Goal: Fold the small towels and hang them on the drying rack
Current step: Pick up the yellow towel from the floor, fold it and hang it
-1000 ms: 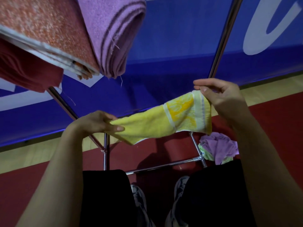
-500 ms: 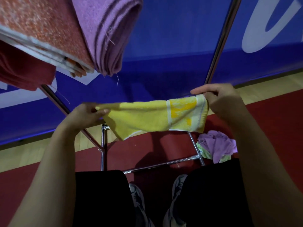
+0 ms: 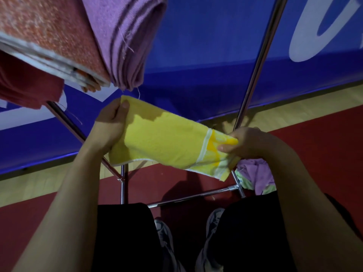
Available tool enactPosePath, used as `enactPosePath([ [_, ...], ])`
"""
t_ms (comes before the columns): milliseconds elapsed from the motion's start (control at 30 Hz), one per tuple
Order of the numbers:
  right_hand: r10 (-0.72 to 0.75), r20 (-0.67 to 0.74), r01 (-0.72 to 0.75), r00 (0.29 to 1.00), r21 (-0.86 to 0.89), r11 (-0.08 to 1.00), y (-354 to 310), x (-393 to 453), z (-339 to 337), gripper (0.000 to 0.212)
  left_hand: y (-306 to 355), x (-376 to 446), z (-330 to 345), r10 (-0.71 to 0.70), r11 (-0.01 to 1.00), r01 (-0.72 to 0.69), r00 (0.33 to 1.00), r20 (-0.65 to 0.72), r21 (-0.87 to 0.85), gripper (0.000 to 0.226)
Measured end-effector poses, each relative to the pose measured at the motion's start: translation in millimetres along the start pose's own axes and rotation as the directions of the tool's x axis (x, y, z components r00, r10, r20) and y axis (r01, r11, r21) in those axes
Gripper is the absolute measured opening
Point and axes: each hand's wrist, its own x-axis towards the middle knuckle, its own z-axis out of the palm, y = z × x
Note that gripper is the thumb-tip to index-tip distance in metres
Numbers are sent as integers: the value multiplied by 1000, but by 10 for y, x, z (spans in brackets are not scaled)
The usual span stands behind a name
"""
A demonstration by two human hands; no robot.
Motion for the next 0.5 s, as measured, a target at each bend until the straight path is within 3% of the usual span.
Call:
enactPosePath([
  [67,44,82,-26,996,-210,977,31,65,67,33,95,-41,58,-37,999,36,998,43,11,26],
  [133,72,140,-40,988,-223,974,116,107,116,34,230,-92,126,-51,999,50,996,74,17,20],
  [200,6,161,16,987,-135,991,177,111,139,30,330,-130,165,-68,997,73,993,102,-41,22],
  [267,-132,176,117,976,93,989,107,133,201,35,426,-158,158,-85,980,104,990,117,-169,40],
  [333,-231,211,160,950,307,938,-91,165,342,65,464,-158,183,-94,965,121,988,127,-233,24],
  [400,-237,262,136,936,354,925,-198,254,522,86,452,-139,173,-84,959,115,988,127,-260,20],
  [433,-227,291,119,929,347,930,-230,285,581,83,406,-109,160,-97,954,124,989,113,-272,20],
  [500,-216,292,139,932,263,955,-274,279,598,57,374,-88,119,-123,951,139,990,73,-275,40],
])
